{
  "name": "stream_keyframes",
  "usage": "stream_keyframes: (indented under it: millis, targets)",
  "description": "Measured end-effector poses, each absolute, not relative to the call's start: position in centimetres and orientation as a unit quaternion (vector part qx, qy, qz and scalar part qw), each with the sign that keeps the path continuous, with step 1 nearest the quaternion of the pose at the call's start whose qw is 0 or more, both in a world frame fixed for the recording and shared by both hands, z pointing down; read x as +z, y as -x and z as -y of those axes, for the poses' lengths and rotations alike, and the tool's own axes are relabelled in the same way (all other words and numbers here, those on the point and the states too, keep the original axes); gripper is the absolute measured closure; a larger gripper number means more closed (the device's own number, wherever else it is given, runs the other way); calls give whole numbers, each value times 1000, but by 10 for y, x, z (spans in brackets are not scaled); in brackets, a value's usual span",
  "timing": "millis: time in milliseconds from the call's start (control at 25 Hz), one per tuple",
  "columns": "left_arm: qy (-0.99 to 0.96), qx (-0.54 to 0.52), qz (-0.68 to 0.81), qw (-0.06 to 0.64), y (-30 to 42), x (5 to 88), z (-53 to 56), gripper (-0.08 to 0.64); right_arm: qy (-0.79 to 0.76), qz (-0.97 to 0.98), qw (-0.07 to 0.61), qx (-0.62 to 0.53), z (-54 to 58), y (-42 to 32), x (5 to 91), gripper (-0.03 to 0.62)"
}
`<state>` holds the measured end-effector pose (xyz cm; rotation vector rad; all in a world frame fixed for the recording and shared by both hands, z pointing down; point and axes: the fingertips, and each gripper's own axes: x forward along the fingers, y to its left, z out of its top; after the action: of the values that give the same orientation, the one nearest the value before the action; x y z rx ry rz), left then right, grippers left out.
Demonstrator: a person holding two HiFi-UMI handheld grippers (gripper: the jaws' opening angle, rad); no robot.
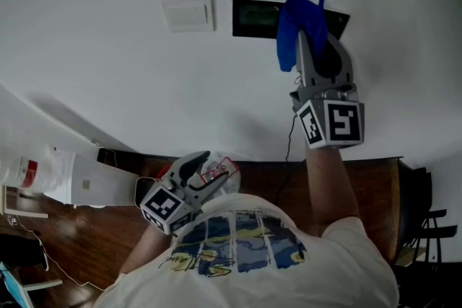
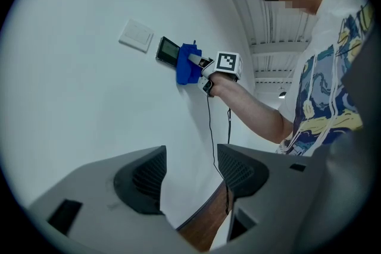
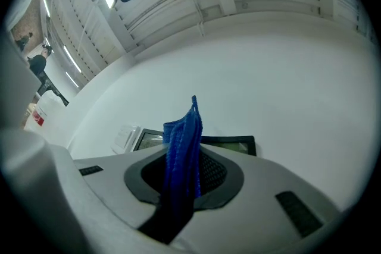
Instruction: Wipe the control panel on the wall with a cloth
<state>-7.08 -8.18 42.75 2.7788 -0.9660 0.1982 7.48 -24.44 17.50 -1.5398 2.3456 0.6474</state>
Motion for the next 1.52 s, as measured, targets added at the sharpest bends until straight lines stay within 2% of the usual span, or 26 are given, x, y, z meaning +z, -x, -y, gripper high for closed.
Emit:
stream_keyframes:
  millis: [1040,1520]
  targets:
    - [-942,71,314,95,51,424,89,318,619,-748,111,210,247,-200,182,495]
    - [-942,75,315,93,42,424,93,318,607,-760,114,201,234,-208,187,495]
